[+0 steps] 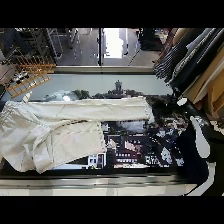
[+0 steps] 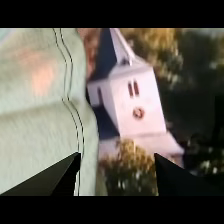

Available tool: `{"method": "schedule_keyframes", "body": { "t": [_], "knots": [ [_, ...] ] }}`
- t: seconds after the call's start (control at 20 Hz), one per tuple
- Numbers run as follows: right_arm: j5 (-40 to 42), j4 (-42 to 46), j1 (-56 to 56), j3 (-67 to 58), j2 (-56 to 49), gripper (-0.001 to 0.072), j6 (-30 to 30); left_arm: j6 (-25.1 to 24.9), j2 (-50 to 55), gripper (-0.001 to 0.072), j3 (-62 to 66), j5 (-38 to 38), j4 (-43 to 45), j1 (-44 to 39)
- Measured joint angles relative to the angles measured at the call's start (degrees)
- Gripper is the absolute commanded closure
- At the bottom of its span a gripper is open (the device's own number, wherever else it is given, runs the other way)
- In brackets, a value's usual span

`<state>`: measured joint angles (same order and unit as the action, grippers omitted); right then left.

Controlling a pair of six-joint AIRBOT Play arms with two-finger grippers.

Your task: Fold the clothes and pants, and hang the long-sleeved shirts on hangers.

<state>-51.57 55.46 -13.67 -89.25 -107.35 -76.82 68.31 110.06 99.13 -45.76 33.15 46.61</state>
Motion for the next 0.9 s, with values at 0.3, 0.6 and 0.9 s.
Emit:
{"method": "schedule_keyframes", "body": {
  "t": [0.3, 0.6, 0.9],
  "knots": [
    [-22.36, -8.35, 0.39, 4.11, -0.15, 0.0287, 5.60, 8.83, -1.95, 0.0170, 0.00, -26.49, 27.15, 7.96],
    [-29.79, -11.82, 11.02, 8.94, -0.15, 0.0288, 8.85, 10.12, -3.06, 0.0168, 0.02, -31.54, 38.34, 9.33],
    [-25.16, -12.39, 22.69, 10.05, -0.09, 0.0287, 3.21, 9.27, 0.33, 0.0168, 0.02, -26.49, 32.79, 9.49]
  ]
}}
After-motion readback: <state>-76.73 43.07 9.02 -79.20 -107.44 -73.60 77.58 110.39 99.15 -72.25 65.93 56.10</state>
